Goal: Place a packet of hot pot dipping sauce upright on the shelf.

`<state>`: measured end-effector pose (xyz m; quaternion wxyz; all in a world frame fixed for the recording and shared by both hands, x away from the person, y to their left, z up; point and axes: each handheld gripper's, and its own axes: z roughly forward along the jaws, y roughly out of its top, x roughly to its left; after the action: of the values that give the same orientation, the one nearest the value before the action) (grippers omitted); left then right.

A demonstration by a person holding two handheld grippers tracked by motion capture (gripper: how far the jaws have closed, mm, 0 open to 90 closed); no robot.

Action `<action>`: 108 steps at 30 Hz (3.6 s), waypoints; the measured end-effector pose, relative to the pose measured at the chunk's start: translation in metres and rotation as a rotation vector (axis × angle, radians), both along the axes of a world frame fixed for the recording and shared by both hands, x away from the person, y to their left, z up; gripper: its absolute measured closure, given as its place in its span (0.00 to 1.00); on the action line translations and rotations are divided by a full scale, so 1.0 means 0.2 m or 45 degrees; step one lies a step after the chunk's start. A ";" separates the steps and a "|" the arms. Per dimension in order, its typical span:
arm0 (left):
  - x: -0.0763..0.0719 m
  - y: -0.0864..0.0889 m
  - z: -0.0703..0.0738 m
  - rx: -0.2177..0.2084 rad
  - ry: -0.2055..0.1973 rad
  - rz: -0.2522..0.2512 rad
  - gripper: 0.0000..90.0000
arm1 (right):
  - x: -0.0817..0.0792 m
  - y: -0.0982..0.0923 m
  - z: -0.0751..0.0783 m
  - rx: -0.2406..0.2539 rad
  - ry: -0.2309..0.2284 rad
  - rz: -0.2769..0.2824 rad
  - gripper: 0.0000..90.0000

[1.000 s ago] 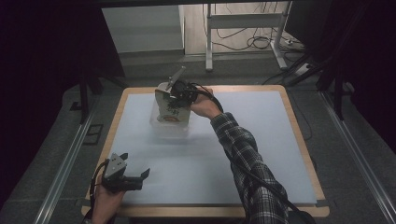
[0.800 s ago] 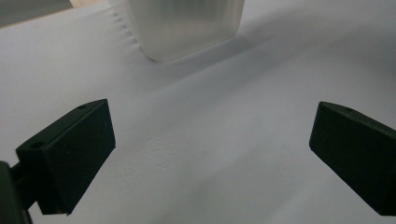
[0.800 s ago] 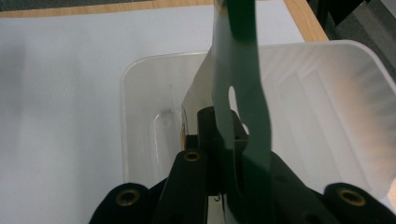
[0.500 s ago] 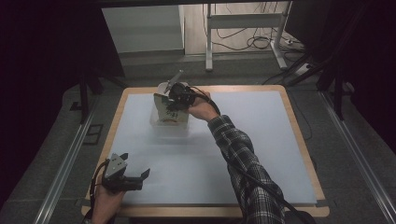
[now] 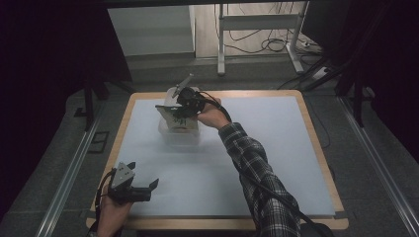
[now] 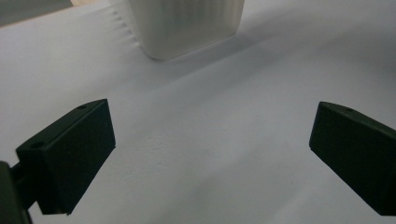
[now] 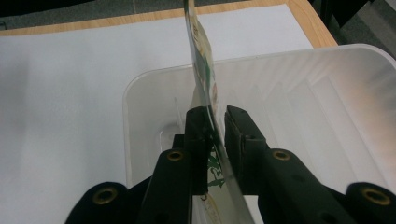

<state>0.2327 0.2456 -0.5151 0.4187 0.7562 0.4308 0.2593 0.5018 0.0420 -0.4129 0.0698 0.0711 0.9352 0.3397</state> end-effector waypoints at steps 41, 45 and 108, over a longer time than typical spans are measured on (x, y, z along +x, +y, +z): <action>0.00 0.00 0.00 0.008 0.030 0.009 0.01 | -0.03 -0.09 0.04 0.155 -0.004 -0.175 0.13; 0.00 0.00 0.00 0.006 0.028 0.011 0.01 | -0.04 -0.11 0.03 0.163 0.000 -0.174 0.10; 0.01 -0.02 -0.02 0.031 0.040 -0.013 0.01 | -0.24 -0.53 -0.03 0.299 0.089 -0.315 0.00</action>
<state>0.2347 0.2424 -0.5184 0.4039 0.7674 0.4303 0.2504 0.4548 -0.0645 -0.4182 0.0699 0.2049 0.8752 0.4327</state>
